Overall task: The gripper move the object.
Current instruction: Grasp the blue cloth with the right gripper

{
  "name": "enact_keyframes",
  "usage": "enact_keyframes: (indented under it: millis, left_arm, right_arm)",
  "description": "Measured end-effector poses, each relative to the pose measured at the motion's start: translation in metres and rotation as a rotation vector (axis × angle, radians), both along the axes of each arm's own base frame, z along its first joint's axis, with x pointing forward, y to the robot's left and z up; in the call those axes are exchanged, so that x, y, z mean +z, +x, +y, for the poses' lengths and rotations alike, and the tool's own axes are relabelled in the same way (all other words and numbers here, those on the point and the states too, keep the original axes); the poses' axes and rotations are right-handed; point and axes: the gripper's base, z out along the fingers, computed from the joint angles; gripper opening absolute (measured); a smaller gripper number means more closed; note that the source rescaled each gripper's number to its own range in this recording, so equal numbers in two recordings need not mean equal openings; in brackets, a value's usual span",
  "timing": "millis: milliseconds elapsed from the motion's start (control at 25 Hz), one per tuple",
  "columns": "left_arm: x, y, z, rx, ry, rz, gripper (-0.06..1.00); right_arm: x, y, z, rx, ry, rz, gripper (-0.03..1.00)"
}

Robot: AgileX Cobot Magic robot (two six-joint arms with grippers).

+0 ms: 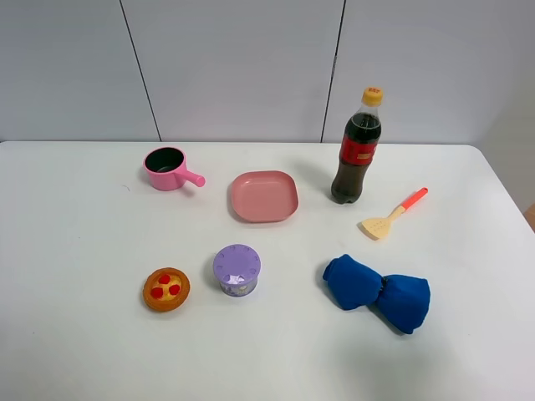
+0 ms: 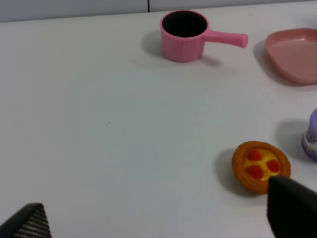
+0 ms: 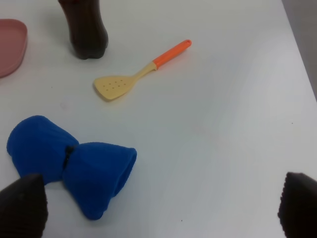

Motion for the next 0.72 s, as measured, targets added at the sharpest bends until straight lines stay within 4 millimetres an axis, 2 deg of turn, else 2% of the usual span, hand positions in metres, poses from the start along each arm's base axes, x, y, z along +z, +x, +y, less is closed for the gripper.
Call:
enact_keyframes:
  millis: [720]
  left_arm:
    - [0.0000, 0.0000, 0.0000, 0.000, 0.000, 0.000, 1.00]
  right_arm:
    - [0.0023, 0.0002, 0.0006, -0.001, 0.016, 0.019, 0.99]
